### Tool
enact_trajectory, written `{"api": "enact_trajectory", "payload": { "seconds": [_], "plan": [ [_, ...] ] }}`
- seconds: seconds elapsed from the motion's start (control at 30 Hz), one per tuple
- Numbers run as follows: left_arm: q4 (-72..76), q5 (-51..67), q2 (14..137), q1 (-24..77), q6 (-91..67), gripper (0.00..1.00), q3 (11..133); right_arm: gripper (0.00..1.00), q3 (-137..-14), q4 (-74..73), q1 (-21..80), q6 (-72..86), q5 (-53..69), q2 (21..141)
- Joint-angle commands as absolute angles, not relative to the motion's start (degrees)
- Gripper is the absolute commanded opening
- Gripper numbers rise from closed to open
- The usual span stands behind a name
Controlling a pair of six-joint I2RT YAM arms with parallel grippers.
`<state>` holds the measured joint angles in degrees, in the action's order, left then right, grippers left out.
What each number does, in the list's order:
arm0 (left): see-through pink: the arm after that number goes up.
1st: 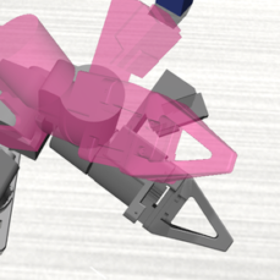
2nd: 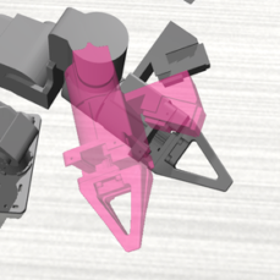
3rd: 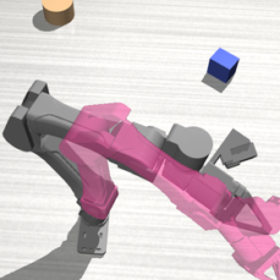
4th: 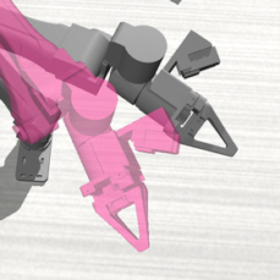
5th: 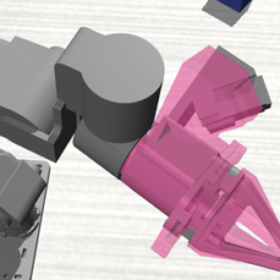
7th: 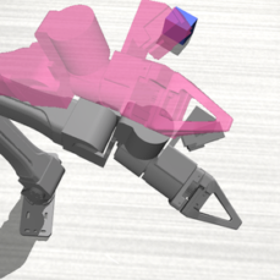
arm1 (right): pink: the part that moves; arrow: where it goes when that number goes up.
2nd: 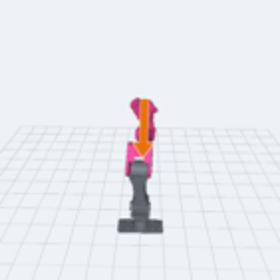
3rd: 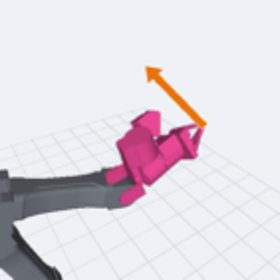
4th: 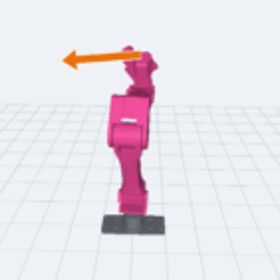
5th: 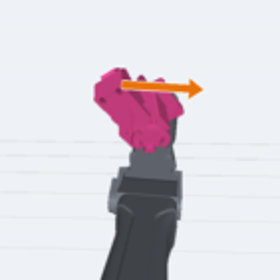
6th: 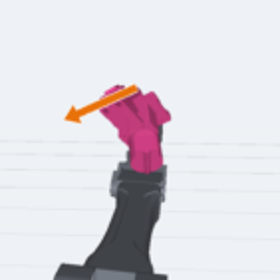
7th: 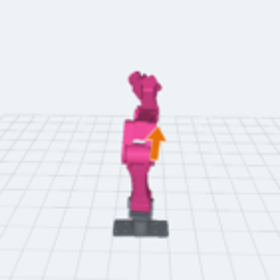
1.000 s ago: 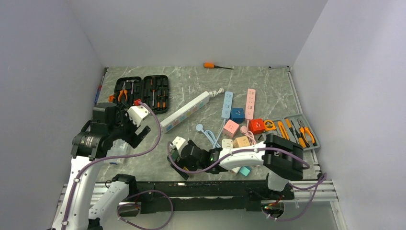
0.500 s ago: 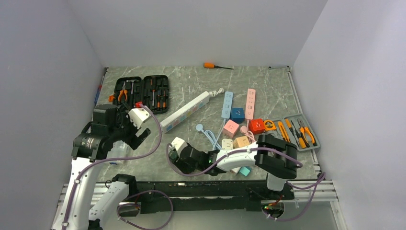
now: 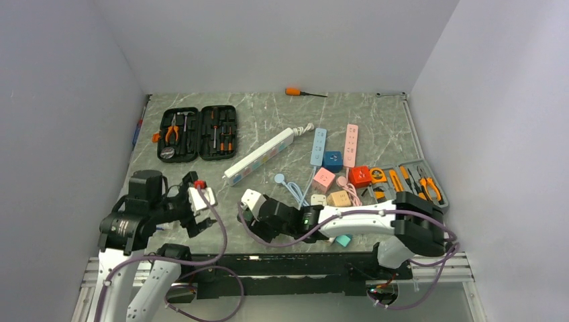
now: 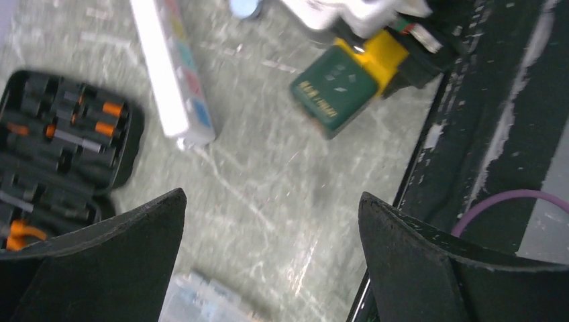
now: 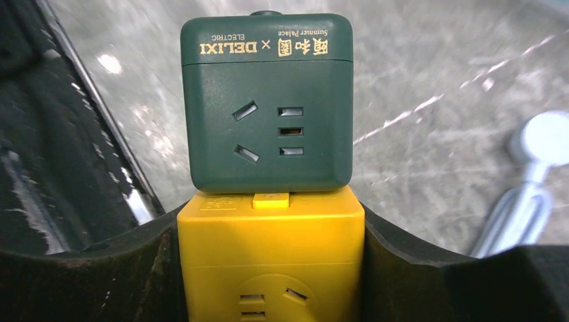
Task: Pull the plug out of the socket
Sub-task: Pick up the socket from the center of the board, then remove the plug from the socket.
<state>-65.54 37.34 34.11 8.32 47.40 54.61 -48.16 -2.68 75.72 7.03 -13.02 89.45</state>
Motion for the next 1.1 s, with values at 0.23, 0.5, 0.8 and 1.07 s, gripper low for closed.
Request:
{"api": "enact_trajectory", "payload": {
  "seconds": [0.23,0.5,0.8,1.07],
  "plan": [
    [-73.8,58.3,34.4,8.1,67.1,0.99,50.3,0.00,-56.6,-1.2,76.1,-1.8,-7.4,78.3],
    [-68.0,60.5,36.5,8.1,65.8,0.99,50.9,0.00,-59.0,-2.7,77.0,-2.7,-5.3,78.2],
    [-68.2,58.6,35.8,8.1,68.4,0.96,47.9,0.00,-62.3,-3.1,77.9,-3.9,-4.2,80.0],
    [-63.7,60.8,35.8,8.1,63.5,0.72,48.6,0.00,-62.5,-3.2,78.4,-3.4,-4.4,80.6]
  ]
}}
